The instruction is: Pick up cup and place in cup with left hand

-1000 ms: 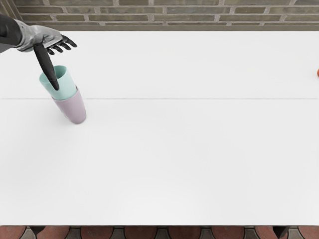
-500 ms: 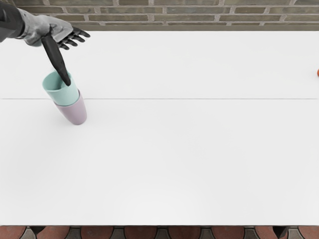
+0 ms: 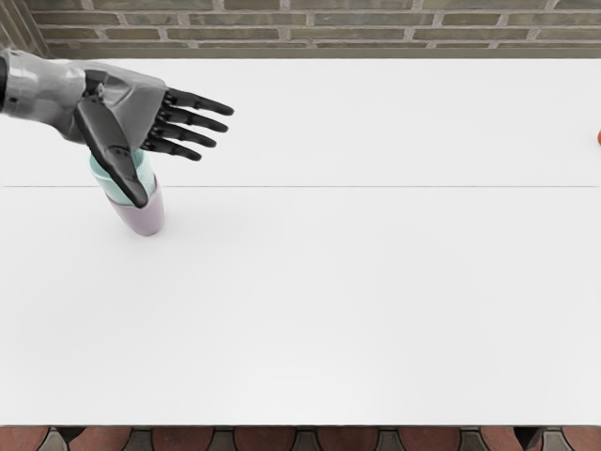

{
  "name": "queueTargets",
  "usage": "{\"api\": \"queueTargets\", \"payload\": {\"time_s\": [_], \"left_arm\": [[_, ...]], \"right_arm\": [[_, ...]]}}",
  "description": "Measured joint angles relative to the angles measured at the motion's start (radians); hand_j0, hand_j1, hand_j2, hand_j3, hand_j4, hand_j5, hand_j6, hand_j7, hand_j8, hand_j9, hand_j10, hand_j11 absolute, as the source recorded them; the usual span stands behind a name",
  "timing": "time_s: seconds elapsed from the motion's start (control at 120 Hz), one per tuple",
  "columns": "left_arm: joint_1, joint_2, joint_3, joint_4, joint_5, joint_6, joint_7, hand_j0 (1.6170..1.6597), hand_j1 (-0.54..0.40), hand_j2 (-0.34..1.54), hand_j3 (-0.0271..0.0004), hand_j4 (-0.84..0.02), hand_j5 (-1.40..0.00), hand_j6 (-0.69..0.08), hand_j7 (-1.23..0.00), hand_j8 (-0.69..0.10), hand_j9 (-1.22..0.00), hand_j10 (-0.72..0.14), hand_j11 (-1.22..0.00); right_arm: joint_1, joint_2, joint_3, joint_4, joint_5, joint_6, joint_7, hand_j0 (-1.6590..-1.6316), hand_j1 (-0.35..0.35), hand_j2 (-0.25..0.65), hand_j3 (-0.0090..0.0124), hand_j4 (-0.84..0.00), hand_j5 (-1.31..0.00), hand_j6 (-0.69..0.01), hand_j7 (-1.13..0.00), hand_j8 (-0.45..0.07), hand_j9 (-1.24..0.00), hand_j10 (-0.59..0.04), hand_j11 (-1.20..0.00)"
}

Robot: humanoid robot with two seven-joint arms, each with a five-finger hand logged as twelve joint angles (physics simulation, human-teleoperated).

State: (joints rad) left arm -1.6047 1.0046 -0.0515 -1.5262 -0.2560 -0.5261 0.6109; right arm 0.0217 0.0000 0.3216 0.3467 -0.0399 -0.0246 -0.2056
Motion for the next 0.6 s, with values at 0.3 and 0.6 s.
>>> {"api": "queueTargets", "payload": {"time_s": [0.3,0.6], "left_arm": [[0.298,0.202,0.001,-0.131,-0.126,-0.081,0.0,1.6581,0.348,0.0,0.0,0.0,0.0,0.0,0.0,0.0,0.0,0.0,0.0],[0.447,0.191,0.002,-0.089,-0.089,-0.086,0.0,1.6581,0.348,0.0,0.0,0.001,0.0,0.001,0.0,0.001,0.0,0.0,0.0]], "right_arm": [[0.0,0.0,0.0,0.003,0.001,0.0,0.0,-1.6581,-0.311,-0.007,0.0,-0.031,-0.04,-0.03,-0.04,-0.031,-0.04,-0.031,-0.04],[0.0,0.0,0.0,0.003,0.001,0.0,0.0,-1.6581,-0.311,-0.007,0.0,-0.031,-0.04,-0.03,-0.04,-0.03,-0.04,-0.031,-0.04]]}}
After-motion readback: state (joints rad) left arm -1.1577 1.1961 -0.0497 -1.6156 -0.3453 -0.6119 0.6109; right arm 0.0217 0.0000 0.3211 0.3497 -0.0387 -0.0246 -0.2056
